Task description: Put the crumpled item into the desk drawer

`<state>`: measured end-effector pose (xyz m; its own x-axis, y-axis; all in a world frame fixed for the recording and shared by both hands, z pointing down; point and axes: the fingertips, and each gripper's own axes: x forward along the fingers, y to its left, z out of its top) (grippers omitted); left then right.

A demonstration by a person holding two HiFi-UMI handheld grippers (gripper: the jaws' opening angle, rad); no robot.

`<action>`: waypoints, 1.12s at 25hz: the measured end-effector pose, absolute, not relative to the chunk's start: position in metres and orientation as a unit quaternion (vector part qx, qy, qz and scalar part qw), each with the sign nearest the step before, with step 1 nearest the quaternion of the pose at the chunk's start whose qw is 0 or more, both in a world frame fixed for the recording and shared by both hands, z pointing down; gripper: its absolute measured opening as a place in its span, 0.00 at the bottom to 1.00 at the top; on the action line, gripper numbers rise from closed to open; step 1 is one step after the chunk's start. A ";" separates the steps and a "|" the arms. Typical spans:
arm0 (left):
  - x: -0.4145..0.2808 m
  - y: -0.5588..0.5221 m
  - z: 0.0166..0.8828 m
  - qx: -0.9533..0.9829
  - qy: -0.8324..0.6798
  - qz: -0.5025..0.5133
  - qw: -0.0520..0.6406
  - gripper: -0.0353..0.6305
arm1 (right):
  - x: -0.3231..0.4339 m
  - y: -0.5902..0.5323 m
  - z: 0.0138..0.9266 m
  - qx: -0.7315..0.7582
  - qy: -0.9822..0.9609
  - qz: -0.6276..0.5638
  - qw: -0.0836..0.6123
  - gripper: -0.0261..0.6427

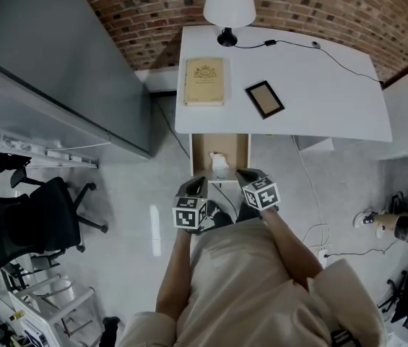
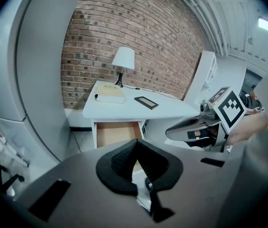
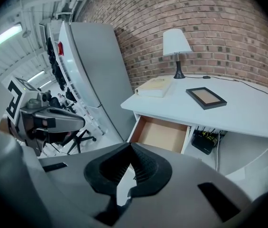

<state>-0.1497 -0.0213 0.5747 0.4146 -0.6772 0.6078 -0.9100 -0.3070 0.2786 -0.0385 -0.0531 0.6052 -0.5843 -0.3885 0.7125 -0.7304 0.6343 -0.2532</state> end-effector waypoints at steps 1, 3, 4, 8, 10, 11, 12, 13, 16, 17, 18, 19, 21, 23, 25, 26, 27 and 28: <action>-0.149 -0.021 0.575 0.785 -0.505 0.193 0.302 0.08 | -0.039 -0.053 0.606 0.331 -0.847 0.274 0.314 0.08; -0.148 -0.021 0.575 0.787 -0.503 0.194 0.301 0.08 | -0.040 -0.052 0.608 0.331 -0.847 0.275 0.312 0.08; -0.148 -0.021 0.576 0.787 -0.502 0.195 0.300 0.08 | -0.041 -0.050 0.609 0.330 -0.848 0.275 0.312 0.08; -0.147 -0.021 0.577 0.788 -0.499 0.197 0.301 0.08 | -0.041 -0.048 0.610 0.329 -0.847 0.276 0.314 0.08; -0.144 -0.022 0.577 0.790 -0.497 0.197 0.300 0.08 | -0.038 -0.049 0.609 0.332 -0.846 0.279 0.311 0.08; -0.143 -0.022 0.577 0.791 -0.496 0.197 0.301 0.08 | -0.038 -0.049 0.608 0.332 -0.846 0.280 0.309 0.08; -0.142 -0.022 0.577 0.791 -0.494 0.197 0.302 0.08 | -0.037 -0.049 0.607 0.332 -0.846 0.280 0.308 0.08; -0.141 -0.021 0.578 0.792 -0.493 0.198 0.302 0.08 | -0.037 -0.049 0.607 0.333 -0.846 0.282 0.308 0.08; -0.142 -0.020 0.579 0.791 -0.492 0.202 0.302 0.08 | -0.035 -0.048 0.609 0.335 -0.844 0.284 0.307 0.08; -0.143 -0.020 0.579 0.790 -0.494 0.203 0.301 0.08 | -0.034 -0.048 0.609 0.336 -0.844 0.285 0.307 0.08; -0.144 -0.020 0.579 0.788 -0.497 0.203 0.300 0.08 | -0.034 -0.048 0.609 0.337 -0.843 0.285 0.306 0.08; -0.145 -0.021 0.579 0.787 -0.501 0.202 0.300 0.08 | -0.033 -0.049 0.609 0.338 -0.843 0.286 0.305 0.08; -0.146 -0.023 0.577 0.785 -0.507 0.199 0.298 0.08 | -0.034 -0.049 0.609 0.335 -0.845 0.284 0.306 0.08; -0.147 -0.024 0.577 0.785 -0.507 0.198 0.295 0.08 | -0.037 -0.048 0.610 0.331 -0.846 0.282 0.308 0.08; -0.147 -0.023 0.577 0.786 -0.504 0.201 0.297 0.08 | -0.039 -0.047 0.610 0.328 -0.847 0.281 0.309 0.08; -0.146 -0.022 0.578 0.786 -0.503 0.201 0.299 0.08 | -0.039 -0.047 0.609 0.328 -0.847 0.281 0.309 0.08; -0.146 -0.022 0.579 0.786 -0.501 0.202 0.300 0.08 | -0.039 -0.047 0.609 0.327 -0.848 0.280 0.309 0.08; -0.146 -0.021 0.580 0.786 -0.501 0.203 0.301 0.08 | -0.039 -0.047 0.608 0.328 -0.848 0.280 0.309 0.08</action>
